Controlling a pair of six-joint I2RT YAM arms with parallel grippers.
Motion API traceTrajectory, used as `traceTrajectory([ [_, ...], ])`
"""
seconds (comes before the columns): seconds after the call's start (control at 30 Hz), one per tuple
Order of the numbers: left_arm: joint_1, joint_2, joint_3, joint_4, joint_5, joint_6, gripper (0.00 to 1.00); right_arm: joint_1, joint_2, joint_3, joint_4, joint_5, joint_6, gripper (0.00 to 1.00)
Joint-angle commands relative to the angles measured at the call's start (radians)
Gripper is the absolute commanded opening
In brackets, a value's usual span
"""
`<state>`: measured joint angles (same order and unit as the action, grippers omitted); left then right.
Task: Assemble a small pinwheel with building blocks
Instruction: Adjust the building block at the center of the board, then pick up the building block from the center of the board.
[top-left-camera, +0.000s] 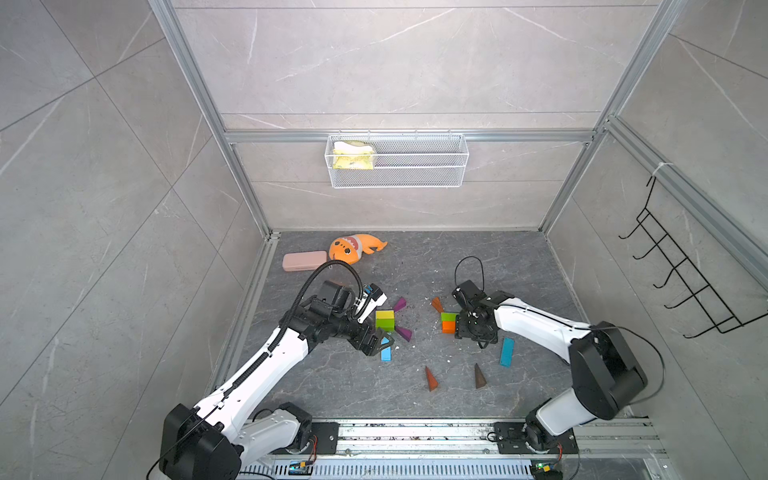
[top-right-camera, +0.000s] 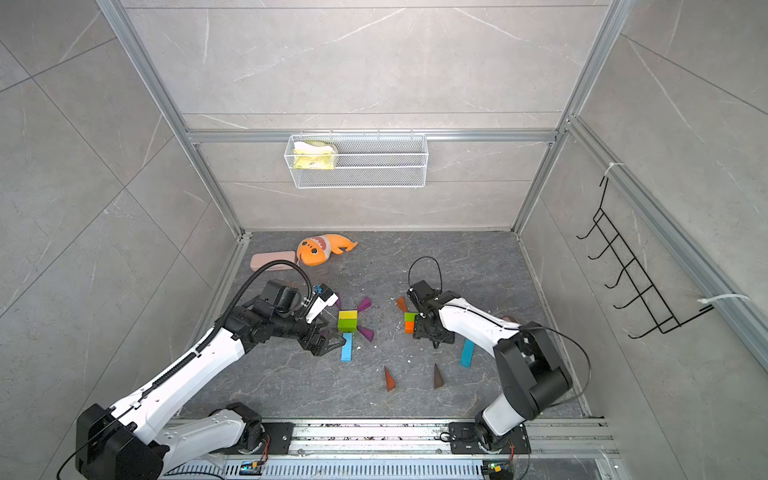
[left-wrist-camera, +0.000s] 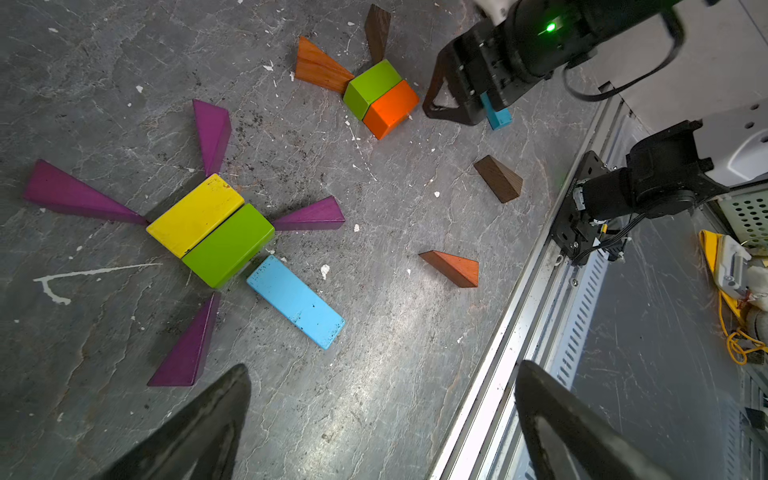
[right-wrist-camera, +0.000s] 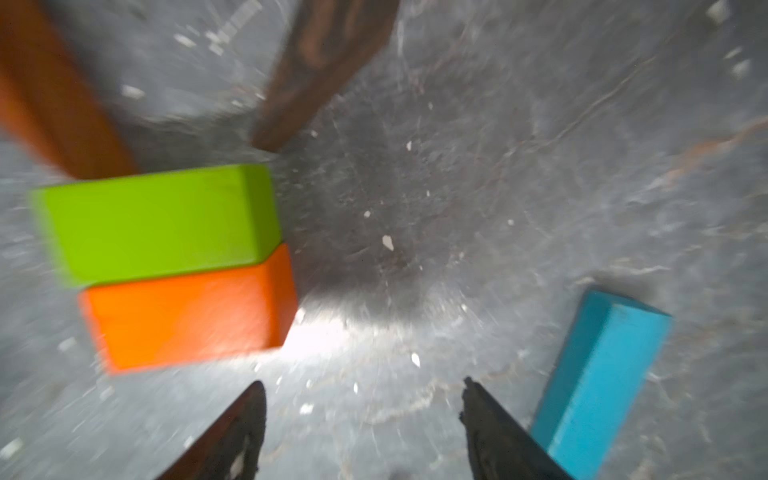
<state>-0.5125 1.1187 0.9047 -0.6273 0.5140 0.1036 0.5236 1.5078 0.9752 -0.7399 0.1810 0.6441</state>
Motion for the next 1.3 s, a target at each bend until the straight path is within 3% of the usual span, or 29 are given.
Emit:
traceTrajectory([
  [0.0, -0.006, -0.015, 0.019, 0.011, -0.046, 0.014, 1.0, 0.004, -0.149, 0.042, -0.046, 0.075, -0.065, 0.81],
  [0.1, -0.015, -0.006, 0.037, 0.017, -0.163, -0.042, 0.95, -0.018, -0.233, 0.021, 0.018, 0.107, -0.157, 1.0],
  [0.17, -0.066, 0.01, 0.06, 0.024, -0.269, -0.135, 0.91, -0.084, -0.249, -0.016, 0.078, 0.018, -0.219, 1.0],
  [0.27, -0.257, 0.047, 0.071, 0.059, -0.52, -0.304, 0.89, -0.167, -0.217, -0.031, 0.12, -0.153, -0.279, 1.0],
  [0.37, -0.372, 0.109, 0.088, 0.046, -0.675, -0.526, 0.79, -0.174, -0.23, -0.038, 0.111, -0.202, -0.32, 1.0],
  [0.53, -0.502, 0.23, 0.081, 0.096, -0.714, -0.853, 0.71, -0.178, -0.324, -0.097, 0.071, -0.317, -0.3, 0.97],
  [0.73, -0.615, 0.436, 0.181, 0.082, -0.718, -1.082, 0.7, -0.172, -0.406, -0.248, 0.072, -0.515, -0.189, 0.91],
  [1.03, -0.724, 0.569, 0.256, 0.057, -0.7, -1.274, 0.66, -0.159, -0.577, -0.351, 0.008, -0.514, -0.151, 0.9],
  [1.27, -0.798, 0.654, 0.331, -0.041, -0.745, -1.417, 0.63, -0.142, -0.599, -0.361, -0.024, -0.485, -0.119, 0.89],
])
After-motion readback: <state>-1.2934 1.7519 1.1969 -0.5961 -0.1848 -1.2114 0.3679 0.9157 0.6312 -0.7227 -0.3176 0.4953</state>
